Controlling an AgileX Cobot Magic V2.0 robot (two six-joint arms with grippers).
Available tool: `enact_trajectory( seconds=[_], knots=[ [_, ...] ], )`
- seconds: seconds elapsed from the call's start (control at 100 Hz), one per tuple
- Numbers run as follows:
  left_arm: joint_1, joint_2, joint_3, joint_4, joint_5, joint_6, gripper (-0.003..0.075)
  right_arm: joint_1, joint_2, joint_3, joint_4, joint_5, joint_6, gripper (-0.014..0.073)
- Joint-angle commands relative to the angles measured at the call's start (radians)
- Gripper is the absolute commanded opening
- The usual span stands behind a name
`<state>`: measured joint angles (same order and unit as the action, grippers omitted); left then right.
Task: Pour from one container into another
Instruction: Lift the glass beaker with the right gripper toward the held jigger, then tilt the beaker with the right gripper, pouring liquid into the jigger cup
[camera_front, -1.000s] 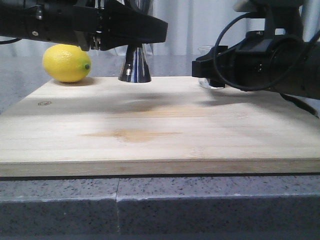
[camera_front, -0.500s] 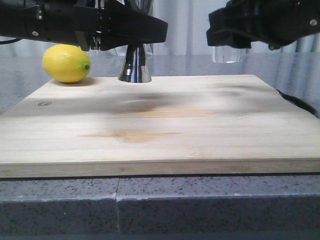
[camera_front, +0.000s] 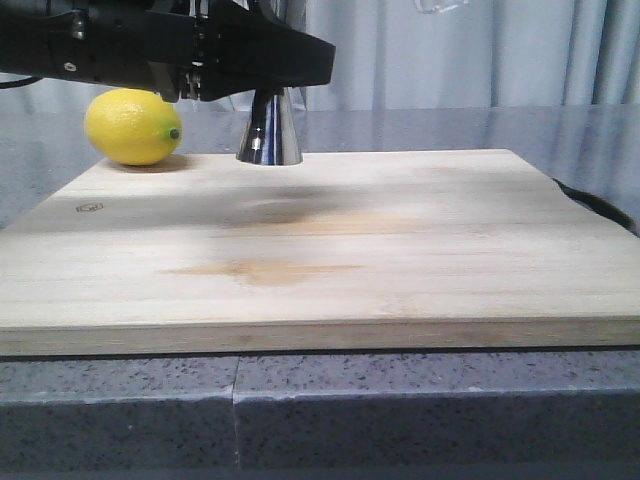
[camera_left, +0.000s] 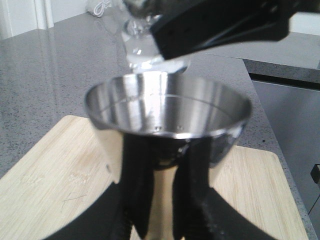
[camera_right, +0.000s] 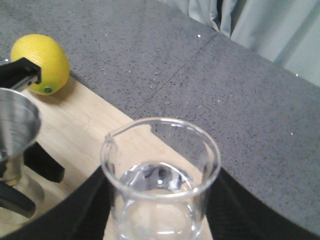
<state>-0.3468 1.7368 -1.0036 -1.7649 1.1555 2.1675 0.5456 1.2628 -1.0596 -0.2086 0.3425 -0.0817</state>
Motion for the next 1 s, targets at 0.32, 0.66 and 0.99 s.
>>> enact_trajectory(
  seconds=[0.32, 0.66, 0.99],
  knots=[
    [-0.002, -0.052, -0.019, -0.084, 0.101, 0.000, 0.0157, 0.126, -0.023, -0.137, -0.128, -0.001, -0.197, 0.0279],
    [-0.002, -0.052, -0.019, -0.084, 0.101, 0.000, 0.0157, 0.206, -0.004, -0.139, -0.379, -0.001, -0.208, 0.0279],
    [-0.002, -0.052, -0.019, -0.084, 0.101, 0.000, 0.0157, 0.215, 0.023, -0.139, -0.547, -0.035, -0.208, 0.0279]
  ],
)
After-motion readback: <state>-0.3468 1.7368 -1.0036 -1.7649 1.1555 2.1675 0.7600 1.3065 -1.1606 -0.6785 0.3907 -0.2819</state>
